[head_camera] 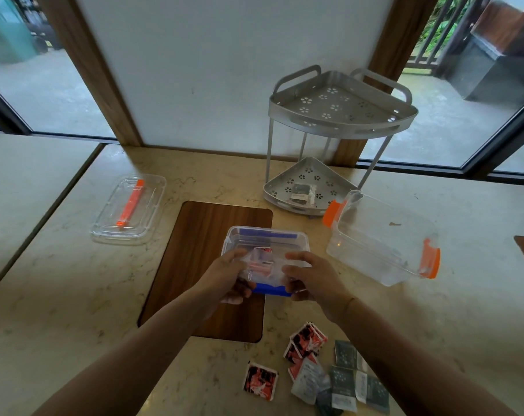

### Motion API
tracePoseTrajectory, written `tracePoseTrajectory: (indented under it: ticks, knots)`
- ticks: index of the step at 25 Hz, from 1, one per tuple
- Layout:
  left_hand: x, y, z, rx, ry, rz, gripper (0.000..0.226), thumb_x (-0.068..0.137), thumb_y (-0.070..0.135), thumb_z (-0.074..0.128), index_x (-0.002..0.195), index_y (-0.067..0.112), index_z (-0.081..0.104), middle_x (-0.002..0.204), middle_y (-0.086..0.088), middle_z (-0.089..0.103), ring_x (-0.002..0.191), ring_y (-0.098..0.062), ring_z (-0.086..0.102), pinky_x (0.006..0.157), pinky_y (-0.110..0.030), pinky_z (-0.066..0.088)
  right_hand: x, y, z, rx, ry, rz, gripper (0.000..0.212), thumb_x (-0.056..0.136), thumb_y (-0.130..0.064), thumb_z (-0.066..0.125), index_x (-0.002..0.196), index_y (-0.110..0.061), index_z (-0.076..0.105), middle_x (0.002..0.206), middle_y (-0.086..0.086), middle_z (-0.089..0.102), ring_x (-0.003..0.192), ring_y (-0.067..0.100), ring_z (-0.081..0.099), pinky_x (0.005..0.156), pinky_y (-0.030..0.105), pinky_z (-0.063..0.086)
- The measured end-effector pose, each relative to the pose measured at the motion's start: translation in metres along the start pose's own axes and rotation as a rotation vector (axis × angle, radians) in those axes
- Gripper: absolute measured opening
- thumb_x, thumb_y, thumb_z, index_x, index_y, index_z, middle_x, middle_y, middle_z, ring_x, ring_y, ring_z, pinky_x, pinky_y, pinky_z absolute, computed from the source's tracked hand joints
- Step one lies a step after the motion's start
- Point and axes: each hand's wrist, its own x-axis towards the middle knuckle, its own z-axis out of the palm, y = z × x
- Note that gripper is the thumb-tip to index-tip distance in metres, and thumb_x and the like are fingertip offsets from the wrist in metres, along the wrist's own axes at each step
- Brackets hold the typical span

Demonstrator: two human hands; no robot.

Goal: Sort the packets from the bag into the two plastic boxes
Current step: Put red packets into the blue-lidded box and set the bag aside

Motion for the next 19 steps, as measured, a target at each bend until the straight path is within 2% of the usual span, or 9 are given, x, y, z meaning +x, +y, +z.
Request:
tracePoseTrajectory:
  ticks: [4,9,12,15,19]
  knots:
    - [-0.016,0.002,0.003,0.012,-0.004,0.051,0.024,0.102,0.029,0.040,0.124,0.034,0.048,0.084,-0.011,0.066,0.060,-0.015,0.060,0.049,-0.024,0.047,-0.013,-0.001,-0.002,-0.031,0.014,-0.041,0.032,0.088,-0.017,0.066,0.119,-0.022,0.057,0.090,0.015,0.072,0.064,0.016,0.066,0.061,0.030,0.059]
    - [-0.045,0.004,0.010,0.027,0.007,0.157,0.018,0.103,0.029,0.039,0.097,0.041,0.052,0.073,-0.005,0.066,0.056,-0.012,0.060,0.051,-0.024,0.047,-0.038,-0.006,-0.005,-0.077,0.013,-0.097,0.030,0.089,-0.018,0.065,0.118,-0.023,0.058,0.090,0.012,0.072,0.067,0.017,0.067,0.065,0.032,0.060]
    - [-0.060,-0.004,0.015,0.043,0.004,0.208,0.022,0.101,0.024,0.043,0.102,0.045,0.049,0.078,-0.009,0.068,0.059,-0.016,0.061,0.051,-0.025,0.049,-0.054,-0.004,-0.008,-0.117,0.009,-0.142,0.030,0.088,-0.016,0.066,0.116,-0.022,0.060,0.089,0.011,0.073,0.068,0.018,0.068,0.064,0.030,0.060]
    - [-0.070,-0.021,0.023,0.015,0.003,0.250,0.031,0.096,0.015,0.050,0.113,0.040,0.046,0.090,-0.009,0.070,0.065,-0.019,0.064,0.053,-0.028,0.054,-0.071,0.008,-0.014,-0.166,0.006,-0.195,0.034,0.085,-0.011,0.069,0.117,-0.018,0.061,0.087,0.010,0.074,0.065,0.018,0.070,0.060,0.027,0.058]
    - [-0.067,-0.053,0.034,-0.144,-0.021,0.200,0.043,0.085,0.006,0.063,0.117,0.032,0.050,0.111,-0.008,0.065,0.095,-0.028,0.069,0.077,-0.042,0.061,-0.092,0.032,-0.027,-0.234,-0.017,-0.256,0.036,0.084,-0.007,0.069,0.118,-0.018,0.062,0.087,0.007,0.074,0.069,0.018,0.072,0.059,0.024,0.057]
